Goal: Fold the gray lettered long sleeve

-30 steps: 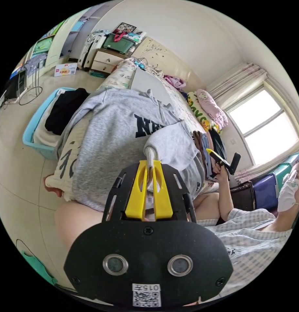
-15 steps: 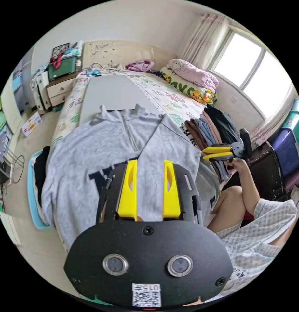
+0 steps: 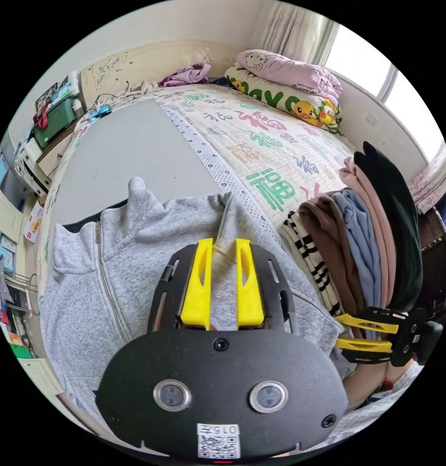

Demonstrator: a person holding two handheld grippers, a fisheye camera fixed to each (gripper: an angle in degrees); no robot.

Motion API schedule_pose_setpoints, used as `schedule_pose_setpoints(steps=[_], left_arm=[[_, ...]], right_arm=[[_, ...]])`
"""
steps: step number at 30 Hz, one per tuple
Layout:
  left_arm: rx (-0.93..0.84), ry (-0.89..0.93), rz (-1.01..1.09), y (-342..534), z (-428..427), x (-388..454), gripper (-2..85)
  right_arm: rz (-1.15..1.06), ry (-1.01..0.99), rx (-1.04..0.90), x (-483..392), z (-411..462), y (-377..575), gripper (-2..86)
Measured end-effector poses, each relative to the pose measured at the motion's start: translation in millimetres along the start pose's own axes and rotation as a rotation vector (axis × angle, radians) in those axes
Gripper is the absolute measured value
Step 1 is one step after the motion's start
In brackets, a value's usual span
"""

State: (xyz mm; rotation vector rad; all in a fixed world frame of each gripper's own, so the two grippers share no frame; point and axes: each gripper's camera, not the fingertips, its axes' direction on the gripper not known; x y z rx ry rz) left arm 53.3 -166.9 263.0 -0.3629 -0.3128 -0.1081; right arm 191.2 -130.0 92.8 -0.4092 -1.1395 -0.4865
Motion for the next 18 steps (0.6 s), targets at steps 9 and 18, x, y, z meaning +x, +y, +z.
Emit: schedule_pose_setpoints(steps=[9, 18], left_arm=[[0.077, 0.067, 0.009, -31, -11, 26, 1.2], [-0.021, 0.088, -0.06, -44, 24, 21, 5.1]], right_arm=[[0.105, 0.108, -0.023, 24, 30, -7, 1.3], [0.091, 0.043, -0.111, 85, 78, 2, 2.6]])
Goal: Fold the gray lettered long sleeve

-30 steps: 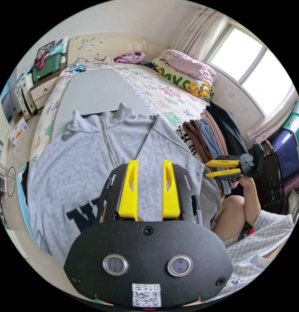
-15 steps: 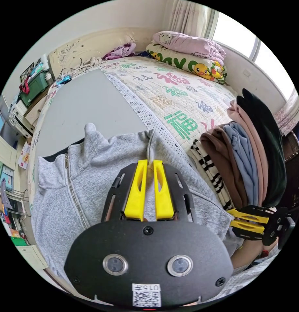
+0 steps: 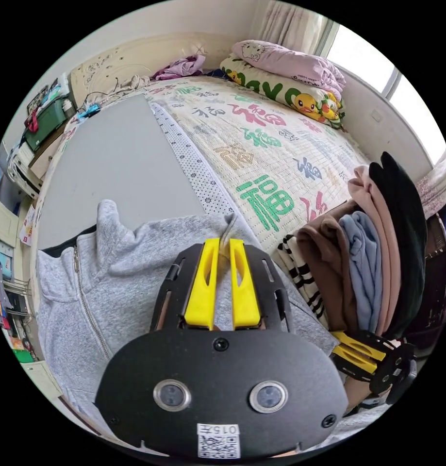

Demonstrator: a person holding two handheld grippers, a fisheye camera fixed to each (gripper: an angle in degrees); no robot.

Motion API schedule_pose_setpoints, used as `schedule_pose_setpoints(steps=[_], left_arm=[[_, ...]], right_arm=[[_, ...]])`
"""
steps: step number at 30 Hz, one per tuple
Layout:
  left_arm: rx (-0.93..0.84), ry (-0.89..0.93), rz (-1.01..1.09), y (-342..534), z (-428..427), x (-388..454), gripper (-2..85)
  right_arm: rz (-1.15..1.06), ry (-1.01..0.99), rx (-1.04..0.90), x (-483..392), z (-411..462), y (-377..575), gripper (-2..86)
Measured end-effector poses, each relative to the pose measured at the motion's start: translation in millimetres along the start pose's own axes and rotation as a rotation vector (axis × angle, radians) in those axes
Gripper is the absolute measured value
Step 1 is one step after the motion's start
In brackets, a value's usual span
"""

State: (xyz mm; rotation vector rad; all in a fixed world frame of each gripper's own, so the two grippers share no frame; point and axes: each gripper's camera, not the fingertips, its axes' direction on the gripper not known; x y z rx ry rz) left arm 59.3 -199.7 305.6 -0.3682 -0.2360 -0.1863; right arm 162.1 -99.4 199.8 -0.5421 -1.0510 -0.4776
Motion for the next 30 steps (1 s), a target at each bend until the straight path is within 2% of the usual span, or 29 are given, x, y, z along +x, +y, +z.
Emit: schedule_pose_setpoints(steps=[3, 5, 6, 9, 10, 12, 14, 15, 17, 19, 21, 23, 26, 27, 30], left_arm=[[0.067, 0.057, 0.006, 18, -35, -20, 7.9], [0.145, 0.126, 0.015, 46, -73, -38, 8.2], [0.179, 0.171, 0.02, 72, -100, -52, 8.2], [0.195, 0.217, -0.044, 160, -161, -95, 8.1], [0.212, 0.206, -0.091, 204, -182, -114, 7.9], [0.214, 0.16, -0.185, 270, -204, -142, 7.0], [0.176, 0.084, -0.279, 327, -217, -163, 7.2], [0.163, 0.052, -0.324, 361, -224, -172, 7.9], [0.187, 0.072, -0.365, 401, -232, -181, 8.9], [0.23, 0.119, -0.405, 433, -242, -188, 9.6], [0.271, 0.152, -0.41, 442, -249, -189, 9.7], [0.269, 0.195, -0.392, 439, -248, -190, 10.0], [0.127, 0.183, -0.358, 422, -231, -187, 10.3], [0.149, 0.136, -0.341, 421, -236, -183, 9.3], [0.134, 0.123, -0.31, 418, -243, -178, 4.6]], right_arm=[[0.042, -0.098, 0.023, 40, 5, 12, 4.0], [0.096, -0.26, 0.058, 90, 9, 33, 5.6], [0.116, -0.319, 0.087, 111, 6, 47, 5.9], [0.215, -0.32, 0.205, 143, -17, 81, 6.1], [0.237, -0.324, 0.31, 150, -35, 99, 6.1], [0.126, -0.365, 0.509, 143, -68, 115, 6.2], [-0.017, -0.411, 0.58, 122, -80, 115, 6.4], [-0.074, -0.428, 0.6, 112, -82, 114, 6.5], [-0.33, -0.497, 0.642, 58, -74, 110, 7.1], [-0.486, -0.528, 0.609, 14, -56, 107, 8.2], [-0.617, -0.487, 0.574, -29, -28, 112, 9.8], [-0.655, -0.479, 0.593, -37, -7, 121, 9.7], [-0.706, -0.502, 0.514, -30, 36, 129, 8.0], [-0.716, -0.507, 0.487, -27, 46, 132, 7.6], [-0.769, -0.448, 0.432, -9, 93, 161, 0.5]])
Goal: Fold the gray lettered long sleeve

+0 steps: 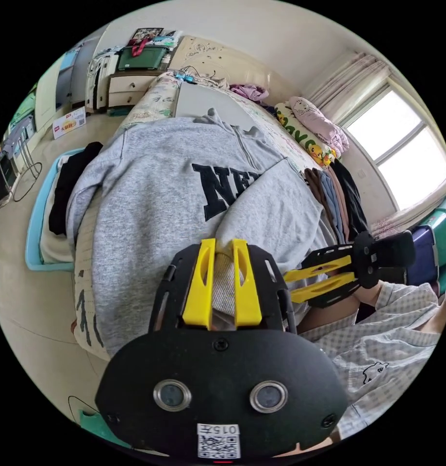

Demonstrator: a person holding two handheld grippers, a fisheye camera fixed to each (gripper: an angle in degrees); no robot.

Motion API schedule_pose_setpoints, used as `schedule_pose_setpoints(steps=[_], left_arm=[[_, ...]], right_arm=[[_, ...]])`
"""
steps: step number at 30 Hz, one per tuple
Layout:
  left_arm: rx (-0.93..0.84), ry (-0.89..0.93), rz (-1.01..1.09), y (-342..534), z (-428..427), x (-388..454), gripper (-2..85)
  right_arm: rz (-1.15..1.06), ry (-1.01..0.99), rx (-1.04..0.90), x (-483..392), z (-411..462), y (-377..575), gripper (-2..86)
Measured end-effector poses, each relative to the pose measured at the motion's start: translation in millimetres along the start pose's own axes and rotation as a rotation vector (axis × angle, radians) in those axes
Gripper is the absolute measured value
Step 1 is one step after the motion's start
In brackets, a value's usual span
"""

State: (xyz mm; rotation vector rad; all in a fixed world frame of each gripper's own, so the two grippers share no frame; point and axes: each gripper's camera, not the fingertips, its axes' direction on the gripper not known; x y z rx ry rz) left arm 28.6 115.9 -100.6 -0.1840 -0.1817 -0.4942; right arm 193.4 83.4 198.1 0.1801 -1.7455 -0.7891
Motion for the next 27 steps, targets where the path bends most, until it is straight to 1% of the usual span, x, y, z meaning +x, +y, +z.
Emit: schedule_pose_setpoints(steps=[2, 4, 5, 6, 7, 8, 10, 12, 13, 14, 16, 18, 20, 21, 23, 25, 27], left_arm=[[0.013, -0.043, 0.014, -1, -9, 4, 2.9], [0.052, -0.122, 0.009, -3, -23, 7, 1.8], [0.074, -0.155, 0.002, -3, -28, 8, 1.5], [0.101, -0.208, -0.012, -4, -35, 7, 1.2], [0.11, -0.231, -0.027, -7, -40, 3, 1.0], [0.109, -0.227, -0.031, -8, -42, 0, 1.0], [0.075, -0.132, -0.035, -9, -44, -9, 1.2], [0.069, -0.101, -0.026, -5, -48, -14, 1.8], [0.075, -0.117, -0.02, -1, -54, -17, 2.3], [0.08, -0.12, -0.019, 0, -57, -19, 2.7], [0.101, -0.095, -0.029, 5, -69, -30, 4.1], [0.113, -0.069, -0.044, 7, -78, -39, 4.6], [0.119, -0.054, -0.06, 7, -86, -47, 4.7], [0.118, -0.053, -0.059, 6, -92, -51, 4.6], [0.112, -0.066, -0.046, 4, -101, -55, 3.9], [0.133, -0.124, -0.038, 1, -121, -60, 2.7], [0.145, -0.135, -0.047, -2, -136, -65, 2.2]], right_arm=[[-0.067, -0.026, 0.008, -2, -7, 24, -0.4], [-0.071, -0.061, 0.042, 5, -19, 46, -0.7], [-0.099, -0.209, 0.033, 9, -20, 59, -0.8], [-0.089, -0.314, 0.009, 13, -14, 70, -0.9], [-0.065, -0.286, -0.004, 13, -9, 76, -0.9], [-0.082, -0.159, -0.005, 6, -2, 91, -0.8], [-0.131, -0.056, 0.023, 0, -7, 108, -0.7], [-0.083, -0.003, 0.165, 12, -33, 127, 0.1], [-0.055, 0.017, 0.2, 18, -39, 132, 0.4], [-0.014, 0.062, 0.262, 29, -48, 141, 3.9], [0.026, 0.109, 0.31, 45, -50, 155, 7.2], [0.046, 0.049, 0.214, 65, -27, 160, 8.2], [0.057, -0.005, 0.159, 72, -9, 166, 7.1], [0.045, 0.009, 0.121, 70, -2, 166, 2.8], [-0.02, 0.045, 0.098, 61, 0, 167, 0.0], [-0.043, 0.012, 0.053, 58, -2, 167, -0.6], [-0.055, -0.001, 0.083, 58, -16, 174, -0.8]])
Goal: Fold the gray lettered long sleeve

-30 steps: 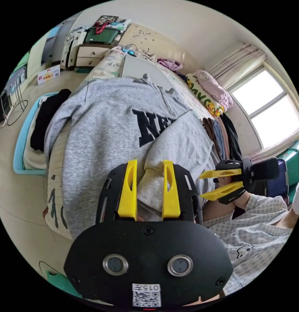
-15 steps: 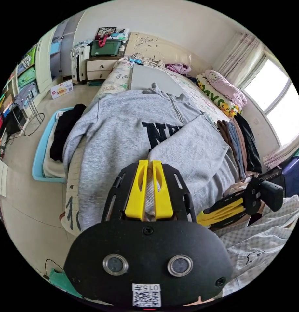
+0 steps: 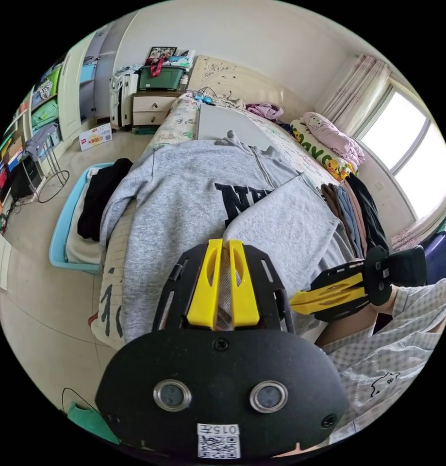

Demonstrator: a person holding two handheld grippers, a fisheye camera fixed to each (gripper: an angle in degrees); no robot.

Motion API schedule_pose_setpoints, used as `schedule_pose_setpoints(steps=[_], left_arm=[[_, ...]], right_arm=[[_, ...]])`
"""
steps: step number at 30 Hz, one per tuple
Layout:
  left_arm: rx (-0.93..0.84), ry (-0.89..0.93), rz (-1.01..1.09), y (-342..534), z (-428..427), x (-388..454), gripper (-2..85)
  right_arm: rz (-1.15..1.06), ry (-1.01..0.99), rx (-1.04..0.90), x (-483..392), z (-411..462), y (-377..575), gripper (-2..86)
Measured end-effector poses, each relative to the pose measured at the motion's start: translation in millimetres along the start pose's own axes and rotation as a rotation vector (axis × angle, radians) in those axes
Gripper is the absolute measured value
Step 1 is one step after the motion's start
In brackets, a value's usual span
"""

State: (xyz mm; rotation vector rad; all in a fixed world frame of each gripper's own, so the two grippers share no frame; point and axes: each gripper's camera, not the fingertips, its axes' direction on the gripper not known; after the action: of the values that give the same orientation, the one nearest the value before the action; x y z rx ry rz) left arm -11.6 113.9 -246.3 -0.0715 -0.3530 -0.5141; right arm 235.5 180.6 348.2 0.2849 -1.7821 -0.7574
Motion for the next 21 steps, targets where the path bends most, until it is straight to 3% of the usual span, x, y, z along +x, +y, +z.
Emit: schedule_pose_setpoints(steps=[6, 11, 14, 16, 18, 21], left_arm=[[-0.08, -0.062, 0.025, -10, -9, -32, 2.4], [-0.047, 0.089, -0.082, -18, -47, -92, 4.7], [0.194, 0.201, -0.277, -4, -105, -157, 7.4], [0.456, 0.223, -0.597, 30, -150, -238, 8.2], [0.566, 0.3, -0.851, 58, -160, -304, 10.0], [0.549, 0.41, -1.144, 85, -145, -393, 15.7]], right_arm=[[0.025, -0.055, -0.091, 16, 27, 16, -0.3], [0.042, -0.025, -0.068, 15, 12, 8, 3.3], [0.103, -0.046, -0.01, 31, -11, 12, 4.8], [0.191, -0.083, 0.041, 50, -26, 10, 4.6], [0.295, -0.14, 0.106, 69, -39, 7, 3.6], [0.415, -0.171, 0.173, 85, -42, -5, 0.7]])
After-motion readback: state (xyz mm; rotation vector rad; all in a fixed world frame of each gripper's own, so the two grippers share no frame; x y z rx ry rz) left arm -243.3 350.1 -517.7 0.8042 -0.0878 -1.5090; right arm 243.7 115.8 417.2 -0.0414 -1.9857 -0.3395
